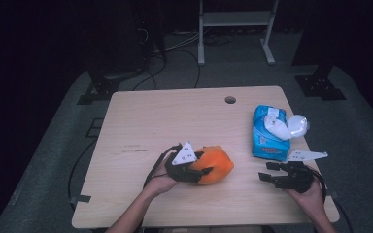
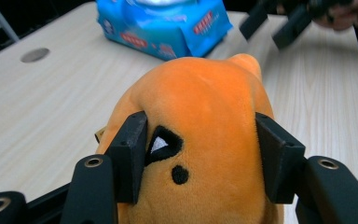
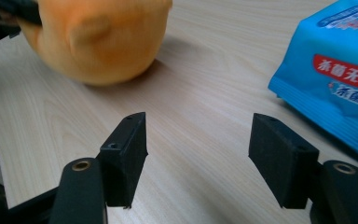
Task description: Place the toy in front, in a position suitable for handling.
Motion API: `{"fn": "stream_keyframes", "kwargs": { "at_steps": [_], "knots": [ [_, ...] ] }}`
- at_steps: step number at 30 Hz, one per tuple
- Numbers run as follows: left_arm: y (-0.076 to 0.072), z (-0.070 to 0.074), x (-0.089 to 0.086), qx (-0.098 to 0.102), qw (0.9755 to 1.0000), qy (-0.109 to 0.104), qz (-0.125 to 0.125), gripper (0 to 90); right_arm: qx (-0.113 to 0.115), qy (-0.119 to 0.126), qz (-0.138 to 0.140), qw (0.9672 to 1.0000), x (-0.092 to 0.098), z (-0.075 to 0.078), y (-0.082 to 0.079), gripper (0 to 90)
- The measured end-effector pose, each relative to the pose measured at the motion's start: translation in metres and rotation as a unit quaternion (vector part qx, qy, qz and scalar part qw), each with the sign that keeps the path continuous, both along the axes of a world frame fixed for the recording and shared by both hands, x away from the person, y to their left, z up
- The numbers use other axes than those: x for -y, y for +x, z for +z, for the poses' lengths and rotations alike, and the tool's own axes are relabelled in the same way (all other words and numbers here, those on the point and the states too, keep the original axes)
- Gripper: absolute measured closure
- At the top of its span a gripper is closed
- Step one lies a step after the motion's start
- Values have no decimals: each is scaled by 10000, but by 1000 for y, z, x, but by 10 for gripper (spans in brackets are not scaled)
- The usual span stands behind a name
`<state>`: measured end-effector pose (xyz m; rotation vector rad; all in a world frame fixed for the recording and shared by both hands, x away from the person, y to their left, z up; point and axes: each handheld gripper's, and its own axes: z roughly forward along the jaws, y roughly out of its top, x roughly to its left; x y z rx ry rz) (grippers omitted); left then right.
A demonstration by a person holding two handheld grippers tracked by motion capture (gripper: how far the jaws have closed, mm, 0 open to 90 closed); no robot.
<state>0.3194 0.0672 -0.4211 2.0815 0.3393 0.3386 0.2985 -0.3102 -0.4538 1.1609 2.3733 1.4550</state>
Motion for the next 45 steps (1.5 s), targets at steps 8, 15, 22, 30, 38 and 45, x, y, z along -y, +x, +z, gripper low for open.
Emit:
{"fn": "stream_keyframes", "kwargs": {
  "at_steps": [8,15,22,30,38,45],
  "knots": [
    [-5,-7,0,38,9998,19,-217,345,307,104,-266,9991,12,16,1,355],
    [-9,-7,3,17,9990,120,-424,236,618,32,-390,9973,20,39,17,355],
    [-10,-8,2,9,9986,131,-506,226,798,-347,-692,9938,29,56,56,354],
    [-11,-10,1,29,9983,137,-573,214,728,-685,-948,9905,34,55,90,354],
    [-12,-12,2,111,9978,193,-630,199,548,-874,-1229,9870,38,42,111,403],
    [-13,-13,1,122,9977,167,-644,195,420,-1031,-1531,9819,39,28,118,595]
  ]
}}
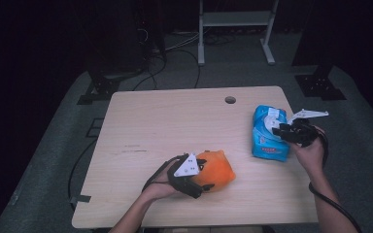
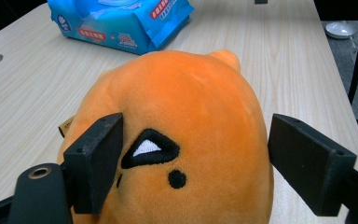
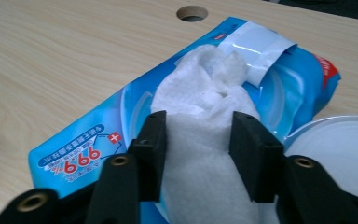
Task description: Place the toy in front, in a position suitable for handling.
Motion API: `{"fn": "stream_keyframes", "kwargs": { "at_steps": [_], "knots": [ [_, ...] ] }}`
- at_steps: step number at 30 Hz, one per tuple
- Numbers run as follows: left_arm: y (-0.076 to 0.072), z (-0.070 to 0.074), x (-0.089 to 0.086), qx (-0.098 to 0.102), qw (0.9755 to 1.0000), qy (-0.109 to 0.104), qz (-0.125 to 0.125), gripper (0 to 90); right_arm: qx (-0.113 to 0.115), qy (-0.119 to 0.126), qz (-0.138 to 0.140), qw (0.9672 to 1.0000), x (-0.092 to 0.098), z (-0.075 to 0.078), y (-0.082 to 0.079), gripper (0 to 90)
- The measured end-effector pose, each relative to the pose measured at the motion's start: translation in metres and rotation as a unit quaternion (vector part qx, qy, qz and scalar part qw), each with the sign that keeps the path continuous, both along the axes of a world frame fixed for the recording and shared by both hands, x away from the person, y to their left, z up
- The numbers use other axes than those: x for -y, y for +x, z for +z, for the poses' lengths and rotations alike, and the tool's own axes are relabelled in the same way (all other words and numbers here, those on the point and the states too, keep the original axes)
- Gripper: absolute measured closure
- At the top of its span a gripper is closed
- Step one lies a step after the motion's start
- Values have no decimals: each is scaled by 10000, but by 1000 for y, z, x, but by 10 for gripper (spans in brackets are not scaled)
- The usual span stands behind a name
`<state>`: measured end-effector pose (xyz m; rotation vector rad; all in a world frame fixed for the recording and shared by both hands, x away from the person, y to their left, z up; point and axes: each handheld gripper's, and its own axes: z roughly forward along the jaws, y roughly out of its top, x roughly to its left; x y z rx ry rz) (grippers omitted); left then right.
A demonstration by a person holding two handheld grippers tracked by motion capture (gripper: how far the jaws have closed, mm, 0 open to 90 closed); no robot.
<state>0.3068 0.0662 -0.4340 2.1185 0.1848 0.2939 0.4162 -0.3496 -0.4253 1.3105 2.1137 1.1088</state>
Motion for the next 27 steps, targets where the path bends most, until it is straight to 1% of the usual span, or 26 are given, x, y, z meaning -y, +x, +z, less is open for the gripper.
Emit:
{"fn": "stream_keyframes", "kwargs": {
  "at_steps": [1,2,3,4,5,6,7,8,9,12,13,14,15,16,17,18,19,20,21,22,23,24,25,26,27],
  "knots": [
    [0,0,0,0,10000,0,0,194,0,0,0,10000,0,0,0,595],
    [0,0,0,-3,10000,-1,4,193,25,-62,-90,9999,0,0,-1,676],
    [0,0,0,8,10000,5,5,193,25,-62,-90,9999,0,0,-1,676],
    [0,0,0,21,10000,8,4,191,36,-97,-169,9998,0,-1,-2,739],
    [-1,0,0,26,10000,11,4,191,36,-97,-169,9998,0,-1,-2,739],
    [-1,0,0,23,10000,4,4,190,53,-144,-230,9996,-1,-1,-3,810],
    [-1,0,0,23,10000,4,4,190,53,-144,-230,9996,-1,-1,-3,810],
    [-1,0,-1,26,10000,13,0,190,38,-117,-280,9995,0,0,-4,847],
    [-1,0,-1,26,10000,13,0,190,38,-117,-280,9995,0,0,-4,847],
    [-1,1,-2,-6,10000,-6,37,189,-63,10,-172,9998,1,3,-7,868],
    [-1,1,-2,-6,10000,-6,37,187,-63,10,-172,9998,1,3,-7,868],
    [0,1,-3,-2,10000,8,34,187,-79,84,-133,9998,2,4,-9,870],
    [0,2,-3,-1,10000,24,24,186,-96,216,-103,9997,3,5,-11,871],
    [0,3,-4,-42,10000,-22,50,182,-97,414,-66,9991,6,8,-16,873],
    [0,3,-4,-74,9999,-59,61,179,-91,546,-9,9985,7,9,-19,875],
    [1,3,-4,-80,9999,-63,67,178,-94,616,37,9980,7,11,-22,876],
    [1,3,-4,-80,9999,-63,67,178,-94,616,37,9980,7,11,-22,876],
    [1,3,-4,-75,9999,-60,64,177,-82,654,146,9977,5,13,-29,878],
    [1,3,-4,-75,9999,-60,64,172,-82,654,146,9977,5,13,-29,878],
    [1,3,-4,-51,10000,-12,59,168,-53,679,192,9975,4,17,-35,879],
    [1,3,-4,-51,10000,-12,59,165,-53,679,192,9975,4,17,-35,879],
    [1,3,-4,-52,10000,1,53,160,-10,817,271,9963,5,21,-41,879],
    [1,3,-4,-52,10000,1,53,158,-10,817,271,9963,5,21,-41,879],
    [2,3,-4,-46,10000,5,55,158,2,866,318,9957,5,24,-44,880],
    [2,3,-4,-43,10000,-3,60,158,70,999,419,9941,4,30,-51,880]
  ]
}}
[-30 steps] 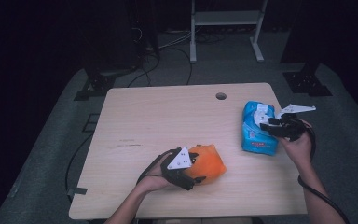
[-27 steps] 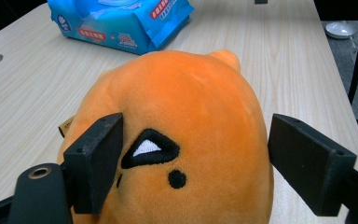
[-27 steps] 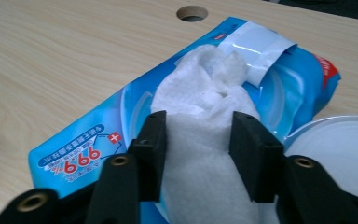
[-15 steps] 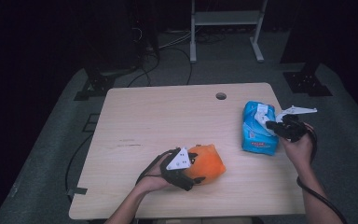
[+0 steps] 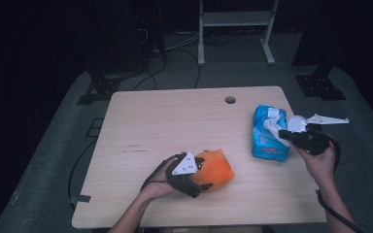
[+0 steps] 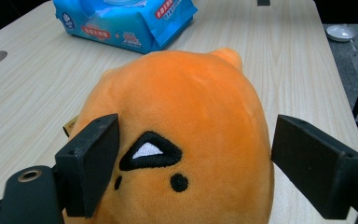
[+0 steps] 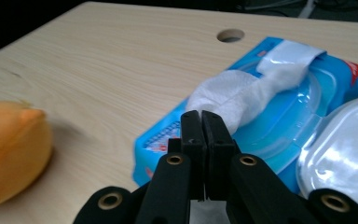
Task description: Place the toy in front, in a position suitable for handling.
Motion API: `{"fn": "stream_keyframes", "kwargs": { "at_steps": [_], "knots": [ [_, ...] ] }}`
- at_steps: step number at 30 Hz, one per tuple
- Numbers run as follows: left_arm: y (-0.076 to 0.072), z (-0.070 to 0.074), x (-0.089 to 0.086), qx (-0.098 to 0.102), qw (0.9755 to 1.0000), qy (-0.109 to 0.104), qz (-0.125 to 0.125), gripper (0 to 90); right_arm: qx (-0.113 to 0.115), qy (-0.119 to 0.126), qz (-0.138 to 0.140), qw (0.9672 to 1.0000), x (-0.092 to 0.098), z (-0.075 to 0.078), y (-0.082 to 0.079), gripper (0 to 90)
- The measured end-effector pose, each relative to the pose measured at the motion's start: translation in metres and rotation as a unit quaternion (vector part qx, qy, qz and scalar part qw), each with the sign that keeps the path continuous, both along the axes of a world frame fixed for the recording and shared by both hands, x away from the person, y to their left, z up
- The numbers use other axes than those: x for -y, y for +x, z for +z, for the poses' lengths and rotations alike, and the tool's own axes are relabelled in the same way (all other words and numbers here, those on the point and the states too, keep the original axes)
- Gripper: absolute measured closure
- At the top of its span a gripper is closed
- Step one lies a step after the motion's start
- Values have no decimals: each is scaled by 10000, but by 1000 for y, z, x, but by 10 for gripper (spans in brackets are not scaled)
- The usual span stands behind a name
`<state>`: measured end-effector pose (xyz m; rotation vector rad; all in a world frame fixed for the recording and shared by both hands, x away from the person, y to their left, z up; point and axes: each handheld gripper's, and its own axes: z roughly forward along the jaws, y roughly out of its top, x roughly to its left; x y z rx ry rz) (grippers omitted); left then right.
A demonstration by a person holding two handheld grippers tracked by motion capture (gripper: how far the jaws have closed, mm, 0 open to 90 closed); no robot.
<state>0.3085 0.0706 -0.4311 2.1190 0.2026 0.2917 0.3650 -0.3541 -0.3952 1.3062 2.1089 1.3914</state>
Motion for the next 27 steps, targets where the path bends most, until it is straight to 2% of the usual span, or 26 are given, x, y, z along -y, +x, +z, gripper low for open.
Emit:
{"fn": "stream_keyframes", "kwargs": {
  "at_steps": [3,5,6,7,8,9,10,11,12,13,14,15,16,17,19,20,21,27],
  "knots": [
    [1,0,0,-44,10000,-25,19,155,81,77,120,9999,-2,7,-9,880],
    [1,0,0,-39,10000,-24,13,151,211,137,338,9991,-9,18,-24,880],
    [1,0,0,-39,10000,-24,13,148,211,137,338,9991,-9,18,-24,880],
    [1,1,0,-51,10000,-28,3,140,280,283,517,9979,-14,26,-34,879],
    [1,2,-1,-77,10000,-53,11,140,280,283,517,9979,-14,26,-34,879],
    [2,4,-1,-82,9999,-75,17,139,381,325,687,9964,-20,33,-44,879],
    [2,6,-3,-85,9999,-90,33,139,381,325,687,9964,-20,33,-44,879],
    [2,8,-4,-108,9998,-133,44,139,427,437,892,9941,-28,41,-53,879],
    [2,10,-5,-124,9998,-174,61,139,427,437,892,9941,-28,41,-53,879],
    [2,14,-8,-98,9997,-190,81,138,486,449,1082,9919,-36,47,-62,879],
    [2,14,-8,-98,9997,-190,81,137,486,449,1082,9919,-36,47,-62,879],
    [1,19,-12,-73,9996,-258,109,137,531,463,1274,9894,-44,53,-70,878],
    [1,19,-12,-73,9996,-258,109,137,531,463,1274,9894,-44,53,-70,878],
    [1,21,-15,-87,9994,-304,129,138,560,483,1460,9865,-52,58,-78,879],
    [1,26,-23,-94,9990,-388,215,140,579,576,1647,9830,-59,62,-85,879],
    [1,26,-23,-94,9990,-388,215,147,579,576,1647,9830,-59,62,-85,879],
    [2,27,-28,-124,9987,-412,285,149,578,648,1837,9791,-68,68,-91,878],
    [6,20,-35,-192,9984,-301,433,178,603,716,2338,9678,-92,80,-100,878]
  ]
}}
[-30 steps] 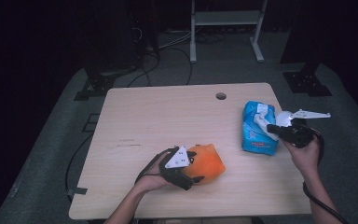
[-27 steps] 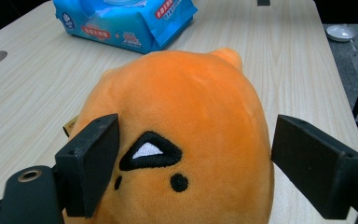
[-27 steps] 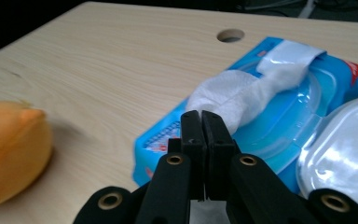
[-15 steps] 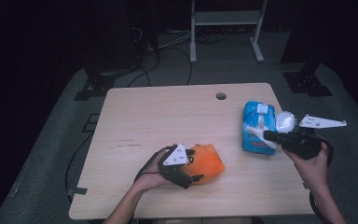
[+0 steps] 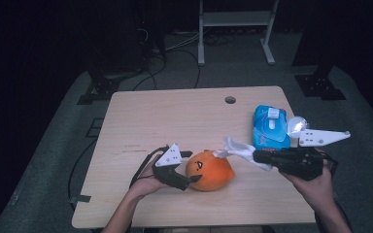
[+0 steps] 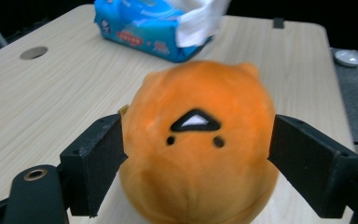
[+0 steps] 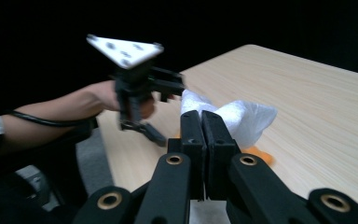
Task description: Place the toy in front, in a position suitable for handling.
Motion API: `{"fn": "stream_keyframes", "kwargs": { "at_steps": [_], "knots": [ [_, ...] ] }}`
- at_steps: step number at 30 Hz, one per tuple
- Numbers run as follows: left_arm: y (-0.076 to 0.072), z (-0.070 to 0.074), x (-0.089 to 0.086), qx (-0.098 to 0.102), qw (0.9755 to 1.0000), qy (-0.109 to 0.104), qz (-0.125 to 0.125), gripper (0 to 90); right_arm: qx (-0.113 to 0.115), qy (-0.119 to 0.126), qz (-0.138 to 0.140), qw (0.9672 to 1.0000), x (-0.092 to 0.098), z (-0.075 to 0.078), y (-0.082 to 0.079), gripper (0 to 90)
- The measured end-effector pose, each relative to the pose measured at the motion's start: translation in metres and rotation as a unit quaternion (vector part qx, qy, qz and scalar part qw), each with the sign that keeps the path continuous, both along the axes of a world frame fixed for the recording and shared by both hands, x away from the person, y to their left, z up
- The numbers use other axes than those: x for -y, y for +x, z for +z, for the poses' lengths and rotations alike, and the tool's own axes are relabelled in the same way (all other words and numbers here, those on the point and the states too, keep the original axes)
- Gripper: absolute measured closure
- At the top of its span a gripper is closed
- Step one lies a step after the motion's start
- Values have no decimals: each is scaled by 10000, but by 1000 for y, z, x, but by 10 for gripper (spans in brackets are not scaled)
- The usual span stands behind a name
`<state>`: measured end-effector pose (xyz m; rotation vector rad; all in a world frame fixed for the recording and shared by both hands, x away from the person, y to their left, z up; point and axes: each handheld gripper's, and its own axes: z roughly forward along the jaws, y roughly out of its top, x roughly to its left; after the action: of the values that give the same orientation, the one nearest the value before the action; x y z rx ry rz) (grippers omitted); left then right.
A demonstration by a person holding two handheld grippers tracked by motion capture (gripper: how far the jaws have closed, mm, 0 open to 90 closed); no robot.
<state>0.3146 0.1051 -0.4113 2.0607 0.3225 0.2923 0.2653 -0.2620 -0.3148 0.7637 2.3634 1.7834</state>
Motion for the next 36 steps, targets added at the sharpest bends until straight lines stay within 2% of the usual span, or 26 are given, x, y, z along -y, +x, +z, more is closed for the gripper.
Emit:
{"fn": "stream_keyframes", "kwargs": {
  "at_steps": [4,5,6,7,8,9,10,11,12,14,15,16,18,19,20,22,23,24,25,26,28,32,33,35,36],
  "knots": [
    [1,-4,-1,-82,10000,-23,-8,190,-14,-106,207,9997,-14,4,0,877],
    [2,-5,-1,-79,10000,-1,-40,229,-71,-157,289,9994,-18,4,2,877],
    [1,-8,-1,-123,9999,-21,-97,280,-184,-342,344,9987,-26,2,6,877],
    [1,-8,-1,-123,9999,-21,-97,319,-184,-342,344,9987,-26,2,6,877],
    [0,-10,0,-150,9997,-26,-185,332,-413,-514,465,9967,-34,-3,12,876],
    [0,-10,0,-150,9997,-26,-185,346,-413,-514,465,9967,-34,-3,12,876],
    [0,-11,1,-146,9996,-36,-227,355,-599,-743,520,9941,-41,-11,20,873],
    [0,-11,1,-146,9996,-36,-227,360,-599,-743,520,9941,-41,-11,20,873],
    [0,-11,1,-137,9996,-36,-247,360,-661,-842,528,9928,-45,-16,24,871],
    [-1,-13,3,-127,9994,-13,-314,365,-673,-1066,509,9907,-57,-32,36,868],
    [-1,-13,3,-127,9994,-13,-314,365,-673,-1066,509,9907,-57,-32,36,868],
    [-2,-13,4,-121,9994,-9,-312,365,-663,-1162,398,9902,-63,-44,45,868],
    [-3,-13,4,-112,9994,6,-324,364,-738,-1119,351,9903,-67,-56,53,860],
    [-3,-14,5,-108,9994,10,-323,364,-738,-1119,351,9903,-67,-56,53,860],
    [-3,-15,4,-109,9993,17,-366,364,-716,-1207,303,9896,-72,-65,57,827],
    [-3,-15,4,-128,9992,11,-386,364,-636,-1248,245,9898,-77,-71,58,716],
    [-3,-16,4,-158,9991,5,-405,364,-636,-1248,245,9898,-77,-71,58,716],
    [-2,-18,4,-184,9989,-7,-438,364,-505,-1357,196,9893,-82,-75,59,627],
    [-2,-18,4,-184,9989,-7,-438,365,-505,-1357,196,9893,-82,-75,59,627],
    [-3,-19,5,-198,9988,7,-457,365,-435,-1325,226,9900,-86,-80,60,576],
    [-4,-20,7,-157,9984,124,-520,364,-384,-1371,238,9895,-90,-85,62,560],
    [-4,-21,8,-166,9981,181,-566,338,-373,-1404,245,9891,-94,-92,63,564],
    [-4,-20,8,-173,9981,202,-551,294,-417,-1347,217,9898,-94,-95,62,570],
    [-2,-15,7,-306,9988,121,-354,187,-509,-1263,200,9905,-95,-99,61,591],
    [1,-14,9,-356,9992,153,-127,131,-520,-1244,226,9906,-95,-102,57,634]
  ]
}}
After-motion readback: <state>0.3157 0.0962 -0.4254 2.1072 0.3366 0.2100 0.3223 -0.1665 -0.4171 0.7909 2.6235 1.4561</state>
